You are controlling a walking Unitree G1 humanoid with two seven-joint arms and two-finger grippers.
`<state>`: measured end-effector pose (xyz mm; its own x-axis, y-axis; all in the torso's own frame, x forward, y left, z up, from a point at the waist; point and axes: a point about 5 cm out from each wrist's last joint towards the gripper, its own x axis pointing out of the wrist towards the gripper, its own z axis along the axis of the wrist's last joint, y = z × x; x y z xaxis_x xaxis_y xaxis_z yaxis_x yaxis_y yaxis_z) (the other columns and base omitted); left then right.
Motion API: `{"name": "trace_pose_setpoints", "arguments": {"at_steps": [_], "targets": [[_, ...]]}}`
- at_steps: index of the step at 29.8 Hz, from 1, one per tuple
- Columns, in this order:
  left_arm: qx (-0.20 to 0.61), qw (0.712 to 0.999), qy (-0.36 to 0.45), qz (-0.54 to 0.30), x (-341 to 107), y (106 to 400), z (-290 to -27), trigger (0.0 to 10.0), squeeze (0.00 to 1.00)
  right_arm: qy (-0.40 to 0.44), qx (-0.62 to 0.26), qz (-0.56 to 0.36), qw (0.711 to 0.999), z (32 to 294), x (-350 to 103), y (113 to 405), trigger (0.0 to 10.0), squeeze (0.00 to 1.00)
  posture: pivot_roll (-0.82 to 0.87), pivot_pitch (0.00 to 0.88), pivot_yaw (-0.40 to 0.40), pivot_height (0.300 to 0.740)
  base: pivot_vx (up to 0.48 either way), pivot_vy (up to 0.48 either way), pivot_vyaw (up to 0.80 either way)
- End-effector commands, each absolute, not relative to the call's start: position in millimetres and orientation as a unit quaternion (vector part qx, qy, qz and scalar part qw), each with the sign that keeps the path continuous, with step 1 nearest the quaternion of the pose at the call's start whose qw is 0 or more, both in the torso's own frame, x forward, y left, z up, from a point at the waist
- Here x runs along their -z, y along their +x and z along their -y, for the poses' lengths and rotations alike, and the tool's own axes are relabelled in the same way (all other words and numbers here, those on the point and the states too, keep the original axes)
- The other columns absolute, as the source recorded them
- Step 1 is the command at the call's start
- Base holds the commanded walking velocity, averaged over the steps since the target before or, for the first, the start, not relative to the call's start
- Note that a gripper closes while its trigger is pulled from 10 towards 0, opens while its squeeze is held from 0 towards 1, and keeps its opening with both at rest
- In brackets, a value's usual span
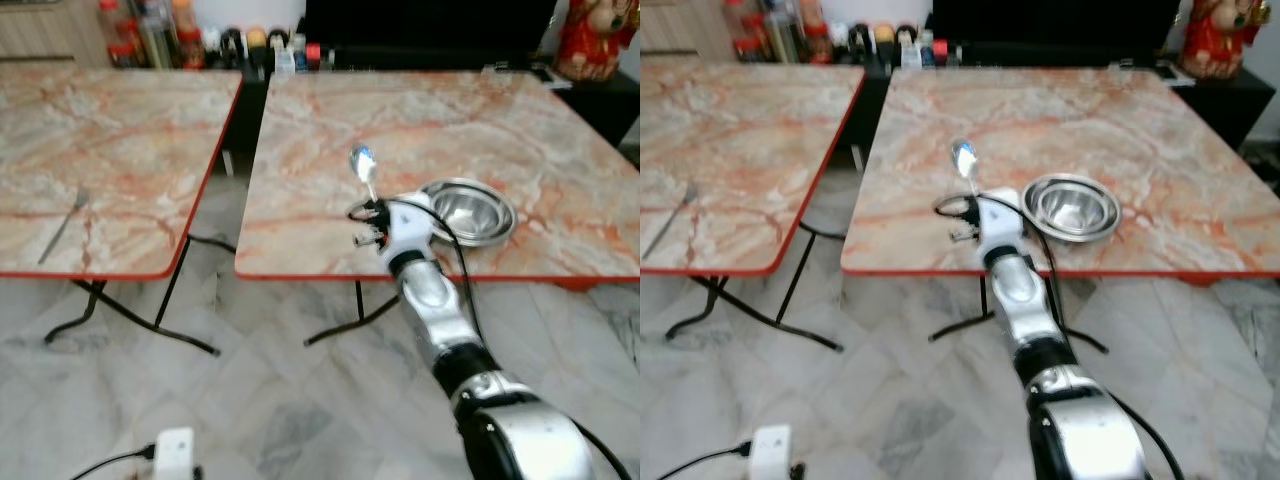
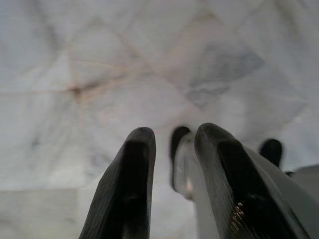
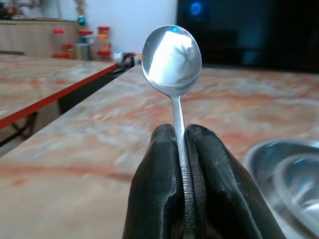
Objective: Setting the table
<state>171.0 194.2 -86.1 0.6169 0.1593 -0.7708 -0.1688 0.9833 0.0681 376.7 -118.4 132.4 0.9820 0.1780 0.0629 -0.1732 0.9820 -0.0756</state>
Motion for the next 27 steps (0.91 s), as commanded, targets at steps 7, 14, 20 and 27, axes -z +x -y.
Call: {"name": "trace_pose_setpoints", "arguments": {"at_steps": [7,14,20,27], "targets": [[-0.096,0.897,0.005,-0.431,85.3,170.1,-203.7,10.0,0.00,-0.026,-0.099,0.052,0.993,106.4,-142.8,379.5,10.0,0.00,0.10,0.088,-0.040,0.715,0.316,0.000,0.00],[-0.096,0.897,0.007,-0.431,84.8,170.3,-205.8,10.0,0.00,-0.024,-0.096,0.052,0.994,106.1,-141.9,378.8,10.0,0.00,0.10,0.100,-0.029,0.715,0.320,0.000,0.00],[-0.094,0.895,0.011,-0.435,85.3,169.3,-207.4,10.0,0.00,-0.022,-0.094,0.050,0.994,105.8,-140.6,378.2,10.0,0.00,0.10,0.103,-0.025,0.715,0.159,0.000,0.00],[-0.094,0.897,0.006,-0.432,85.1,169.8,-205.6,10.0,0.00,-0.021,-0.094,0.050,0.994,106.0,-140.6,378.2,10.0,0.00,0.10,0.099,-0.030,0.715,0.000,0.000,0.00]]}}
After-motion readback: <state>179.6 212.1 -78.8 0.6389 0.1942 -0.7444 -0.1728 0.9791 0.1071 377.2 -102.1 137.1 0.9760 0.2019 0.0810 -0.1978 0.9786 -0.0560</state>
